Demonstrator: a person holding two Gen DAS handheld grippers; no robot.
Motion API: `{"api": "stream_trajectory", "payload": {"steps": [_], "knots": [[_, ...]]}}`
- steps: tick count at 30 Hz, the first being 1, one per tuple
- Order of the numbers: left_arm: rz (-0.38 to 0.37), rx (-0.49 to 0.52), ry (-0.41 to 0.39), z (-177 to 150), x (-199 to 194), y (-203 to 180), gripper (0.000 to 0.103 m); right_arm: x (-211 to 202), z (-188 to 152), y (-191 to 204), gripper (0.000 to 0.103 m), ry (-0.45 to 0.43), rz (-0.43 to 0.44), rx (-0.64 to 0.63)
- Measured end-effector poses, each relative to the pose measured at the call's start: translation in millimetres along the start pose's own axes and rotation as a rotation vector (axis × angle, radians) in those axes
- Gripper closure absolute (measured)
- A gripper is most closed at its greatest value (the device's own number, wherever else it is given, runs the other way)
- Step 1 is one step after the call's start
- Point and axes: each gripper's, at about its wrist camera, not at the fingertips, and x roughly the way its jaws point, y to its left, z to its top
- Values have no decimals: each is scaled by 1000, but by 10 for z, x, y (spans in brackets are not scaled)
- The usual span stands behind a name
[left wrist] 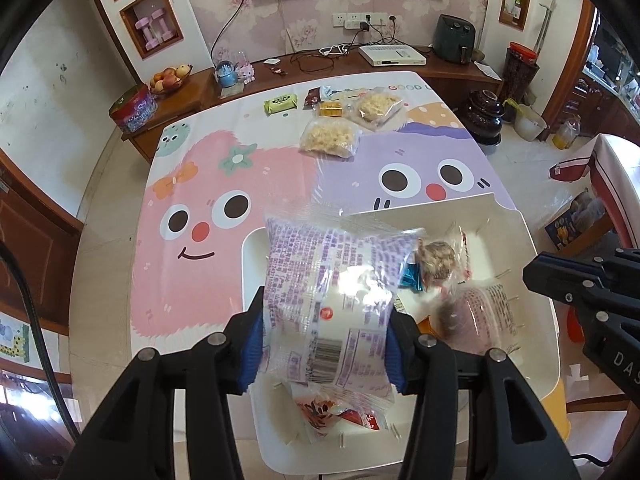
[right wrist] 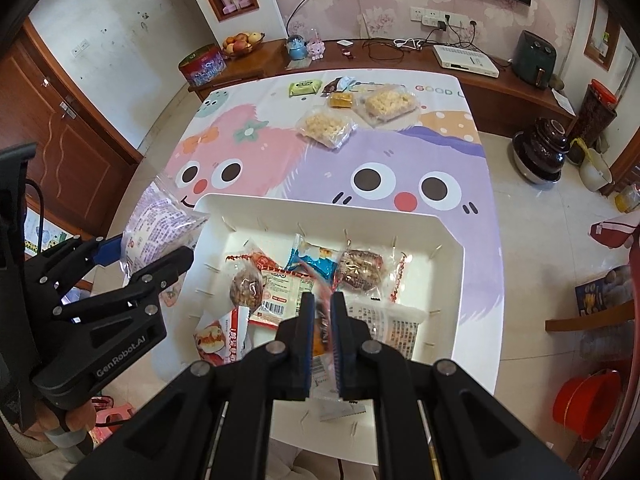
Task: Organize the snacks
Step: 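Carry both snacks over the white tray and open both tools to drop them, then withdraw both tools from the tray toward the remaining snacks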
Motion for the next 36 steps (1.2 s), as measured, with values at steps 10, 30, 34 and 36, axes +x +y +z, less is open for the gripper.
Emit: {"api": "stream_trajectory", "payload": {"steps": [10, 30, 34, 36], "knots": [[-7, -25, -19, -12, -41, 20, 13, -1, -10, -25, 66, 18, -19, 14], [-19, -39, -23, 37, -45, 15, 13, 2, 8, -109, 58, 26, -10, 40], [-43, -26, -8, 103, -7, -10, 13, 22, 54, -200, 57, 35, 10, 75], [-68, -27, 10, 155, 27, -4, 13, 31, 80, -241, 57, 40, 25, 96]]}}
